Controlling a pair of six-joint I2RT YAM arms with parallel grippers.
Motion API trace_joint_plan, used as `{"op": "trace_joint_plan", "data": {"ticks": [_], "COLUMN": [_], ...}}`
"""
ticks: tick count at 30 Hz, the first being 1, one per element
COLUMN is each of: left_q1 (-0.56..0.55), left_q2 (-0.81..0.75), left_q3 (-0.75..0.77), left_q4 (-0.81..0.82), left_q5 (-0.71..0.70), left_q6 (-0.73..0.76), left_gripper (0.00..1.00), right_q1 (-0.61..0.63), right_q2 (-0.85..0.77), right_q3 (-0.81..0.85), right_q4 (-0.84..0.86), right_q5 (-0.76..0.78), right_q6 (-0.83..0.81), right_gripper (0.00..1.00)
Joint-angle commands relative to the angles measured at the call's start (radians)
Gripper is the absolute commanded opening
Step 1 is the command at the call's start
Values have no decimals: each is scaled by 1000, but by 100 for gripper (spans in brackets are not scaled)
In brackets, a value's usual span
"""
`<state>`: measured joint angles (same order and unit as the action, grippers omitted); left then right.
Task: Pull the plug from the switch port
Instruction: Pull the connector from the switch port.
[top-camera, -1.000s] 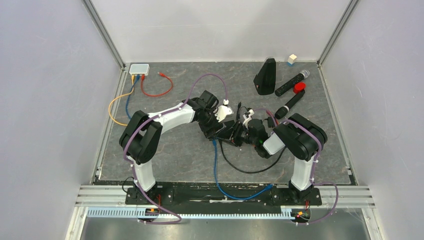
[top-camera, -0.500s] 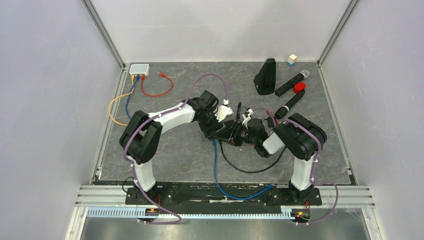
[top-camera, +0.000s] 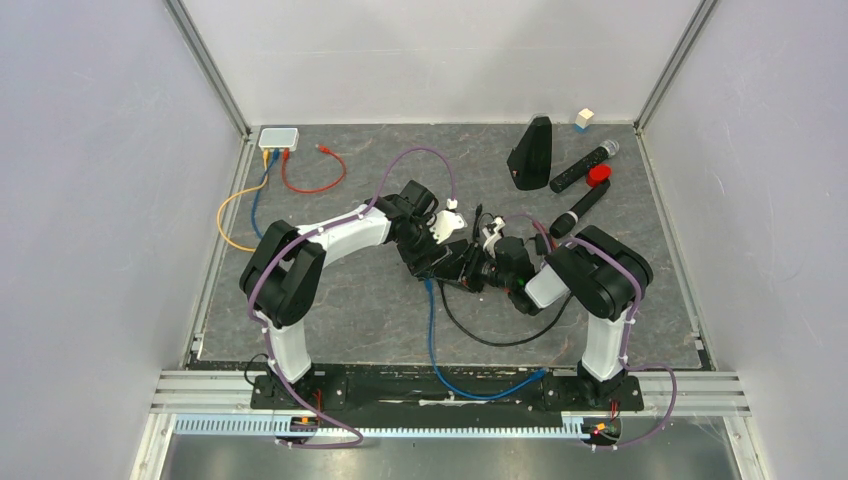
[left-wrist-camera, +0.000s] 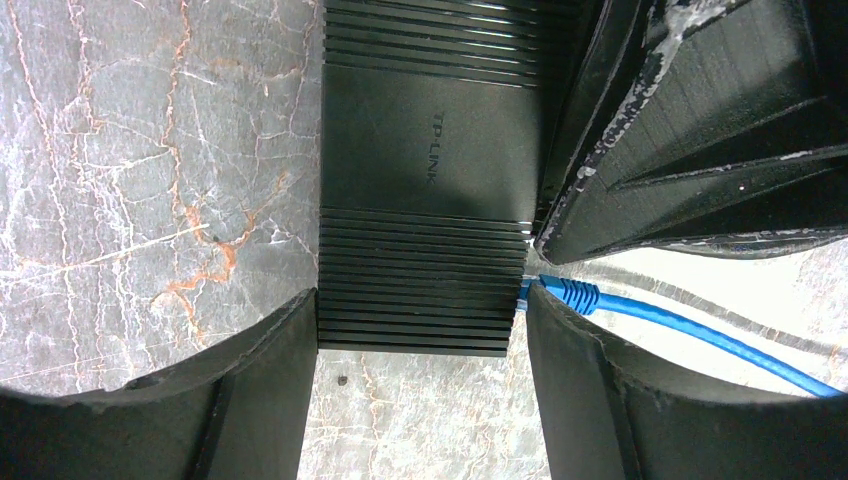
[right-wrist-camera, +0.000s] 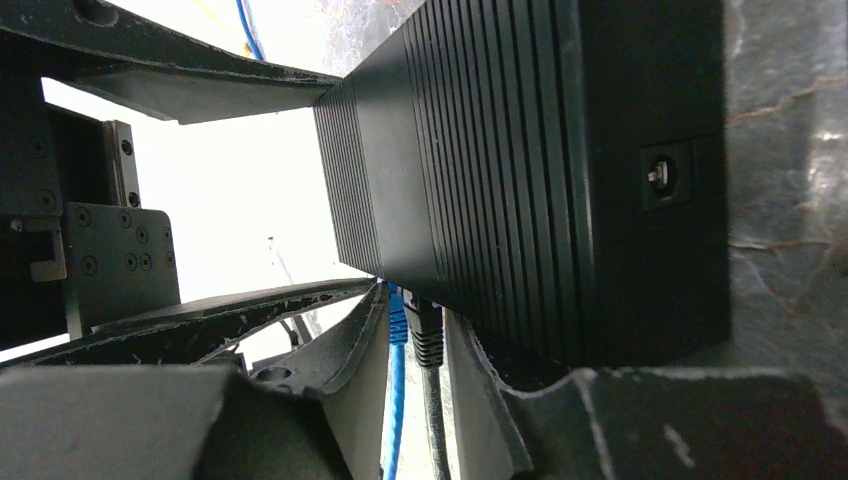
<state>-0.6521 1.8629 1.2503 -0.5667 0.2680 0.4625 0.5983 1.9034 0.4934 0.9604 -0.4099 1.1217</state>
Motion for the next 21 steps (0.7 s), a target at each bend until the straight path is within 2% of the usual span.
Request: {"op": "trace_joint_plan", "data": {"ticks": [1,4,8,9,11,12,15,18,21], "left_q1": [-24,-26,-26,-26,-26,-26,-26,-27,-27], "left_q2": [55,56,57,53,45,41,41,45,45], "left_q3": [-17,-17,-15,-14,-21,-24,-26,-23,-23], "left_q4": [-56,-55,-59,-61,-59,-56,-53,-54,-53], "left_q5": [41,44,47,49,59,60,57,44,25], "left_q6": [41,43,46,47,57,59,60,56,56], "left_gripper": [61,62,61,62,61,62,61,62,62], "right_q1": [2,-2,-12,-14,-17,-18,-17,-17,-15], "right_q2": [32,54,62,54,37,32,13,-2,-9], "right_q3": [13,9,7,7,10,14,14,5,-27], "right_q4": [1,48,72,54,12,-12,-67,-112,-136], "right_q5": [4,4,20,27,38,38,42,35,14], "right_q6": [-9,52,96,90,65,53,15,-46,-93], "right_gripper": [29,25,30,28,14,10,10,0,0]}}
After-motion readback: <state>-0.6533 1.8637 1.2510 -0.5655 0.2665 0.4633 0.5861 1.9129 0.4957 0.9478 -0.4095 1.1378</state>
